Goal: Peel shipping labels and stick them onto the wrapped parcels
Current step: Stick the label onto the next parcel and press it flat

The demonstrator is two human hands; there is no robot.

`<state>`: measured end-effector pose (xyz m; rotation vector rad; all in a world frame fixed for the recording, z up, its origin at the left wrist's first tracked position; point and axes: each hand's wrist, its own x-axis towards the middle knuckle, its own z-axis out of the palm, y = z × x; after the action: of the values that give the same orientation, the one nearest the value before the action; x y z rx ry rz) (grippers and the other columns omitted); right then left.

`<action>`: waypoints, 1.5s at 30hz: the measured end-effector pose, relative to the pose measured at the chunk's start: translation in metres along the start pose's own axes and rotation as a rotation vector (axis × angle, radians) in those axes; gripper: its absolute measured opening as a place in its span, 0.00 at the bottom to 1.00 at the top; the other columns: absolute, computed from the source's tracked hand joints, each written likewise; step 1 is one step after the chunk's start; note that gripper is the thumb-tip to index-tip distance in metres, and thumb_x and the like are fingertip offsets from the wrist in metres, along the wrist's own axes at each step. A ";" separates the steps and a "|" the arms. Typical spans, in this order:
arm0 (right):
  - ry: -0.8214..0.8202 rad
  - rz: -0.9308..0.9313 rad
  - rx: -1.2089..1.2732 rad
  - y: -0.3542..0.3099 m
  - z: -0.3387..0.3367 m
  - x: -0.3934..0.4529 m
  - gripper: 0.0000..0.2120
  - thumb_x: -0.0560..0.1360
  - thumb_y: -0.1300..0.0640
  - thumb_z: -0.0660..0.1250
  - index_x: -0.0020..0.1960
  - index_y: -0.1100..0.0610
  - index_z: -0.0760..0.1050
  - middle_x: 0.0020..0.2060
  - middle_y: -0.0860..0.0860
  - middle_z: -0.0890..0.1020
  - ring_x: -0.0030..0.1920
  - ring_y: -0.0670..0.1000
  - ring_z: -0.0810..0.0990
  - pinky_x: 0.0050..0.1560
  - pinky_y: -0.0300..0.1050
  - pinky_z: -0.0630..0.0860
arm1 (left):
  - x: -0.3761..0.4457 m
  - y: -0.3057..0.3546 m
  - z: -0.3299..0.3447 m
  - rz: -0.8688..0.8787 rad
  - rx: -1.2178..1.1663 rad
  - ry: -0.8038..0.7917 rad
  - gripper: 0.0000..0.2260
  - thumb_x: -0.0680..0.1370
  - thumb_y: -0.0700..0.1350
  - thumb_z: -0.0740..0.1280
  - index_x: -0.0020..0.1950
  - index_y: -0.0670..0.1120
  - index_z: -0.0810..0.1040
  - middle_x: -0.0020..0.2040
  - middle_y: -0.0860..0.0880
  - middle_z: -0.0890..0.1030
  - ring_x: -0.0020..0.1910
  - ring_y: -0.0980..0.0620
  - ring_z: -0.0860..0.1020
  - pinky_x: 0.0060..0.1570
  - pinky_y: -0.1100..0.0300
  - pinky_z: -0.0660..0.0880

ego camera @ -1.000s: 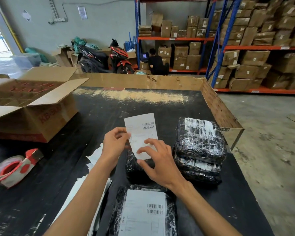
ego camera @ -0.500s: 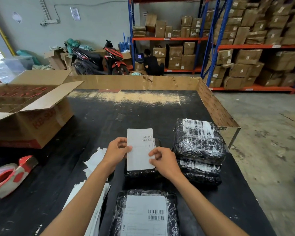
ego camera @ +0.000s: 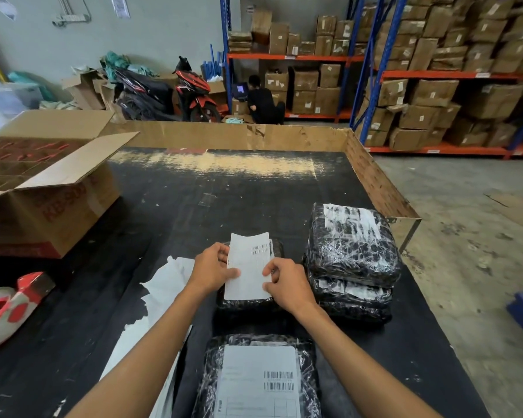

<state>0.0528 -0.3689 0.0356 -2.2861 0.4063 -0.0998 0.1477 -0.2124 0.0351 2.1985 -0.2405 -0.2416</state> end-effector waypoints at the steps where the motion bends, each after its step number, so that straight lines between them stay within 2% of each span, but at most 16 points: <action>1: -0.004 -0.003 -0.014 -0.001 0.000 0.000 0.11 0.71 0.68 0.71 0.47 0.53 0.78 0.35 0.48 0.77 0.40 0.51 0.78 0.45 0.45 0.78 | 0.000 0.000 0.000 0.007 0.015 0.008 0.18 0.67 0.37 0.78 0.52 0.43 0.76 0.43 0.51 0.80 0.36 0.58 0.76 0.30 0.72 0.69; 7: -0.032 -0.037 -0.166 -0.011 -0.001 -0.003 0.18 0.73 0.67 0.69 0.59 0.55 0.72 0.48 0.54 0.78 0.48 0.57 0.77 0.43 0.51 0.76 | 0.002 0.000 0.005 0.050 0.133 0.050 0.16 0.67 0.39 0.77 0.50 0.45 0.75 0.41 0.55 0.79 0.43 0.52 0.78 0.33 0.68 0.70; 12: -0.059 -0.066 -0.320 -0.022 -0.002 -0.013 0.23 0.73 0.66 0.71 0.63 0.55 0.66 0.53 0.57 0.78 0.52 0.61 0.79 0.45 0.54 0.76 | 0.002 -0.003 0.010 0.036 0.277 0.112 0.16 0.66 0.45 0.75 0.50 0.50 0.73 0.49 0.52 0.81 0.50 0.48 0.79 0.44 0.52 0.78; 14: -0.058 -0.089 -0.384 -0.025 -0.004 -0.014 0.25 0.73 0.65 0.72 0.65 0.55 0.65 0.55 0.59 0.79 0.54 0.64 0.80 0.45 0.55 0.76 | 0.003 -0.006 0.010 0.019 0.310 0.115 0.23 0.66 0.49 0.76 0.57 0.49 0.72 0.55 0.50 0.81 0.55 0.46 0.78 0.48 0.50 0.78; 16: -0.053 -0.100 -0.437 -0.029 -0.006 -0.015 0.27 0.73 0.63 0.72 0.67 0.55 0.64 0.56 0.60 0.79 0.56 0.65 0.79 0.45 0.55 0.75 | 0.004 -0.009 0.009 -0.004 0.307 0.086 0.36 0.65 0.52 0.77 0.69 0.49 0.66 0.62 0.49 0.78 0.61 0.45 0.76 0.51 0.50 0.75; 17: -0.058 -0.100 -0.456 -0.031 -0.006 -0.015 0.28 0.73 0.63 0.72 0.68 0.56 0.63 0.57 0.60 0.79 0.57 0.65 0.79 0.46 0.54 0.73 | 0.004 -0.010 0.008 0.002 0.309 0.073 0.39 0.66 0.52 0.78 0.72 0.50 0.63 0.64 0.48 0.77 0.62 0.45 0.76 0.52 0.50 0.75; 20: -0.083 -0.085 -0.504 -0.035 -0.006 -0.015 0.28 0.74 0.62 0.72 0.69 0.57 0.63 0.59 0.60 0.78 0.59 0.65 0.77 0.46 0.54 0.72 | 0.006 -0.013 0.007 0.036 0.310 0.035 0.39 0.66 0.53 0.77 0.72 0.53 0.62 0.65 0.48 0.75 0.62 0.46 0.75 0.55 0.47 0.76; 23: -0.076 -0.074 -0.553 -0.039 -0.008 -0.012 0.24 0.75 0.60 0.71 0.67 0.57 0.63 0.58 0.59 0.79 0.58 0.64 0.78 0.43 0.52 0.69 | 0.006 -0.015 0.007 0.048 0.284 0.019 0.42 0.68 0.52 0.77 0.76 0.56 0.57 0.69 0.47 0.68 0.65 0.44 0.73 0.57 0.47 0.74; 25: -0.057 -0.081 -0.582 -0.041 -0.008 -0.009 0.24 0.77 0.57 0.70 0.69 0.56 0.63 0.61 0.59 0.76 0.60 0.64 0.77 0.44 0.52 0.68 | 0.005 -0.018 0.008 0.122 0.278 0.022 0.39 0.71 0.49 0.75 0.76 0.60 0.58 0.71 0.48 0.62 0.68 0.43 0.68 0.60 0.46 0.73; 28: -0.073 -0.131 -0.536 -0.041 -0.004 -0.004 0.24 0.78 0.59 0.67 0.71 0.57 0.63 0.66 0.57 0.70 0.65 0.62 0.71 0.47 0.52 0.69 | 0.007 -0.024 0.014 0.226 0.327 -0.021 0.27 0.78 0.48 0.68 0.74 0.60 0.64 0.77 0.49 0.53 0.73 0.43 0.61 0.65 0.46 0.70; 30: -0.172 -0.148 -0.534 -0.037 0.001 0.003 0.23 0.78 0.62 0.64 0.71 0.59 0.65 0.67 0.57 0.69 0.67 0.61 0.67 0.53 0.54 0.72 | 0.010 -0.032 0.017 0.199 0.331 -0.087 0.21 0.80 0.51 0.62 0.74 0.60 0.66 0.78 0.52 0.52 0.72 0.44 0.63 0.67 0.46 0.69; 32: -0.237 -0.116 -0.545 -0.031 0.005 0.011 0.20 0.76 0.64 0.61 0.68 0.60 0.67 0.67 0.57 0.69 0.66 0.62 0.65 0.59 0.56 0.71 | 0.012 -0.037 0.019 0.160 0.329 -0.128 0.21 0.80 0.54 0.58 0.74 0.62 0.63 0.76 0.57 0.52 0.69 0.45 0.69 0.64 0.45 0.71; 34: -0.241 -0.072 -0.505 -0.027 0.007 0.022 0.18 0.76 0.65 0.59 0.65 0.60 0.68 0.66 0.58 0.68 0.64 0.63 0.64 0.60 0.56 0.72 | 0.014 -0.038 0.019 0.142 0.343 -0.123 0.22 0.80 0.54 0.55 0.76 0.61 0.60 0.75 0.59 0.52 0.63 0.48 0.73 0.60 0.47 0.73; 38: -0.269 -0.003 -0.405 -0.028 0.006 0.040 0.19 0.76 0.65 0.56 0.67 0.61 0.66 0.67 0.58 0.66 0.65 0.65 0.64 0.60 0.57 0.71 | 0.020 -0.033 0.019 0.098 0.388 -0.043 0.23 0.81 0.49 0.50 0.77 0.58 0.59 0.72 0.56 0.57 0.54 0.50 0.75 0.51 0.52 0.74; 42: -0.302 0.038 -0.427 -0.026 0.006 0.057 0.17 0.78 0.61 0.58 0.65 0.60 0.67 0.68 0.59 0.68 0.66 0.68 0.68 0.60 0.57 0.71 | 0.033 -0.028 0.023 0.065 0.389 -0.048 0.22 0.81 0.51 0.52 0.76 0.57 0.60 0.69 0.53 0.59 0.52 0.48 0.76 0.51 0.49 0.76; 45: -0.278 0.057 -0.381 -0.023 0.011 0.064 0.24 0.77 0.57 0.58 0.72 0.59 0.63 0.68 0.60 0.71 0.67 0.66 0.71 0.63 0.58 0.71 | 0.037 -0.026 0.027 0.086 0.388 -0.021 0.21 0.82 0.52 0.51 0.77 0.57 0.60 0.69 0.53 0.60 0.55 0.47 0.75 0.51 0.47 0.77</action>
<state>0.1217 -0.3674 0.0414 -2.6098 0.3665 0.3493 0.1784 -0.2271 -0.0046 2.5622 -0.4222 -0.1814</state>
